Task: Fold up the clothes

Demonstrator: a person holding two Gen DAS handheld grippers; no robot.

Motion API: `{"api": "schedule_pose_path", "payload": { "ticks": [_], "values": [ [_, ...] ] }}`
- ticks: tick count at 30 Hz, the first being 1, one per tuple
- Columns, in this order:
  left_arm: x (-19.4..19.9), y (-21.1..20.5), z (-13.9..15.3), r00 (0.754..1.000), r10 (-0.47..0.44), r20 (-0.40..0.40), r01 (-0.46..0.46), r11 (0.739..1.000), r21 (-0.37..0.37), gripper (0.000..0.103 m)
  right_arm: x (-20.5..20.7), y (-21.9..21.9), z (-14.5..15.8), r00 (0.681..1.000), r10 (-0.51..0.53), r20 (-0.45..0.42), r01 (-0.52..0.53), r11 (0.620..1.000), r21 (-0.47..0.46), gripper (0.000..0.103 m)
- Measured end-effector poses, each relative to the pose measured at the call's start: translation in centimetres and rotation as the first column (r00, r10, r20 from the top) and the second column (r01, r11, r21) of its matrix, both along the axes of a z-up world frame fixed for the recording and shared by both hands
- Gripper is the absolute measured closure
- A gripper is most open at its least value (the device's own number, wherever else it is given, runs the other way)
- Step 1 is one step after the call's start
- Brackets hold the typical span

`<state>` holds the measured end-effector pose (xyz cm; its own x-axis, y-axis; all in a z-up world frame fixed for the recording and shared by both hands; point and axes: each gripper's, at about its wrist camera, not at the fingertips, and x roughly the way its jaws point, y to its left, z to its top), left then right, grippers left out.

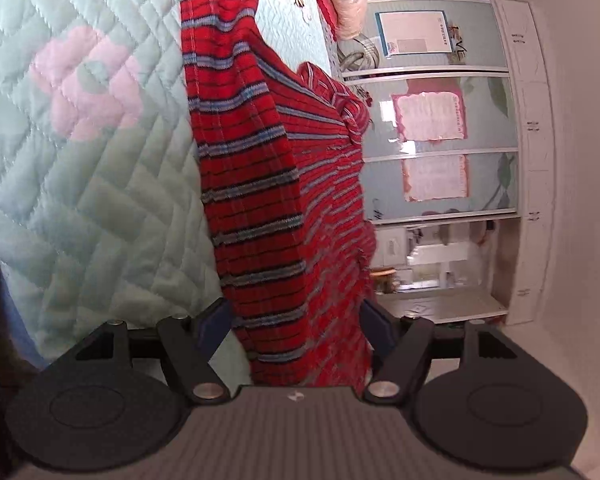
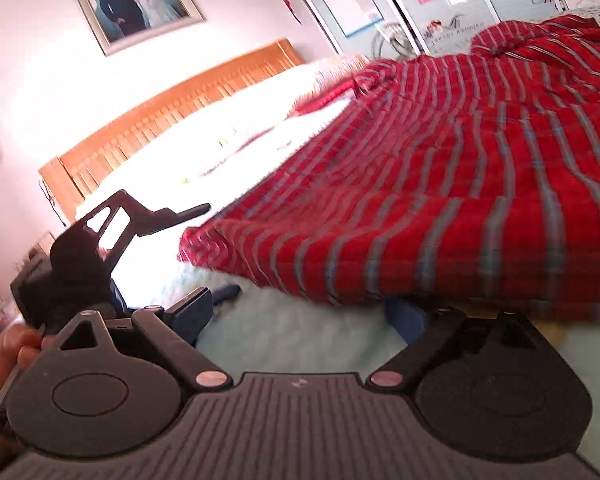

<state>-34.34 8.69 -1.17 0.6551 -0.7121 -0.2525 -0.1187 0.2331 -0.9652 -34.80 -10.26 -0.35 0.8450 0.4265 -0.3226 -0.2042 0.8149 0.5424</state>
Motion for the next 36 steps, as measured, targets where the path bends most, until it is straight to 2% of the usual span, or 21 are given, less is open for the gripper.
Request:
{"api": "schedule_pose_path", "payload": {
  "ticks": [3, 5, 8, 11, 16, 22, 25, 26, 27, 29, 30, 31, 33, 35, 36],
  "values": [
    [0.0, 0.2, -0.3, 1.000, 0.003, -0.014, -0.003, 0.999, -0.044, 0.030, 1.8, 0.8, -0.4, 0.999, 0.012, 0.033, -0.014, 0.997, 0.069, 0.012],
    [-0.1, 0.3, -0.5, 1.000, 0.004, -0.018, -0.005, 0.998, -0.055, 0.030, 2.4, 0.8, -0.3, 0.999, 0.026, 0.039, -0.031, 0.991, 0.133, 0.026],
    [-0.4, 0.2, -0.6, 1.000, 0.005, -0.013, -0.005, 0.997, -0.071, 0.030, 1.8, -0.2, 0.7, 0.996, 0.040, 0.074, -0.058, 0.963, 0.263, 0.028],
    [-0.4, -0.2, -0.9, 1.000, -0.006, 0.004, 0.007, 0.995, -0.103, 0.029, 0.9, -0.9, 2.1, 0.990, 0.066, 0.122, -0.103, 0.938, 0.332, 0.028],
    [0.7, -1.2, -1.2, 0.999, 0.008, 0.039, -0.003, 0.991, -0.134, 0.029, 1.0, -0.1, 3.2, 0.984, 0.102, 0.145, -0.144, 0.937, 0.318, 0.028],
    [2.3, -2.3, -0.2, 0.997, -0.031, 0.064, 0.034, 0.998, -0.055, 0.032, 2.3, 0.0, 2.1, 0.990, 0.109, 0.087, -0.130, 0.951, 0.282, 0.028],
    [2.6, -2.2, 0.8, 0.995, -0.063, 0.074, 0.061, 0.998, 0.028, 0.047, 0.7, -1.2, 3.1, 0.993, 0.096, 0.064, -0.105, 0.979, 0.173, 0.027],
    [2.7, -2.2, 1.0, 0.994, -0.076, 0.080, 0.070, 0.995, 0.070, 0.060, -0.1, -1.9, 3.4, 0.996, 0.074, 0.046, -0.079, 0.988, 0.136, 0.027],
    [2.7, -2.1, 1.2, 0.992, -0.089, 0.086, 0.079, 0.990, 0.114, 0.081, -0.8, -2.8, 3.5, 0.999, 0.040, 0.023, -0.042, 0.993, 0.111, 0.027],
    [2.7, -2.1, 1.5, 0.988, -0.119, 0.094, 0.100, 0.977, 0.186, 0.095, -3.6, -6.1, 3.7, 0.993, -0.108, -0.041, 0.112, 0.989, 0.094, 0.027],
    [2.7, -2.3, 1.7, 0.987, -0.129, 0.097, 0.105, 0.969, 0.221, 0.097, -5.3, -8.0, 3.7, 0.977, -0.202, -0.069, 0.208, 0.974, 0.094, 0.027],
    [2.7, -2.4, 1.9, 0.985, -0.139, 0.099, 0.110, 0.960, 0.258, 0.099, -7.1, -9.9, 3.5, 0.947, -0.301, -0.108, 0.312, 0.945, 0.101, 0.027],
    [2.7, -2.7, 2.3, 0.983, -0.153, 0.106, 0.115, 0.946, 0.303, 0.100, -10.5, -13.7, 3.1, 0.851, -0.490, -0.190, 0.514, 0.851, 0.105, 0.026],
    [2.9, -3.0, 2.1, 0.983, -0.155, 0.094, 0.119, 0.943, 0.310, 0.100, -13.3, -16.5, 2.3, 0.765, -0.591, -0.257, 0.629, 0.770, 0.102, 0.026],
    [3.1, -3.1, 2.0, 0.985, -0.154, 0.084, 0.120, 0.941, 0.315, 0.099, -14.2, -17.6, 1.9, 0.732, -0.624, -0.274, 0.668, 0.736, 0.108, 0.026]
  ]
}}
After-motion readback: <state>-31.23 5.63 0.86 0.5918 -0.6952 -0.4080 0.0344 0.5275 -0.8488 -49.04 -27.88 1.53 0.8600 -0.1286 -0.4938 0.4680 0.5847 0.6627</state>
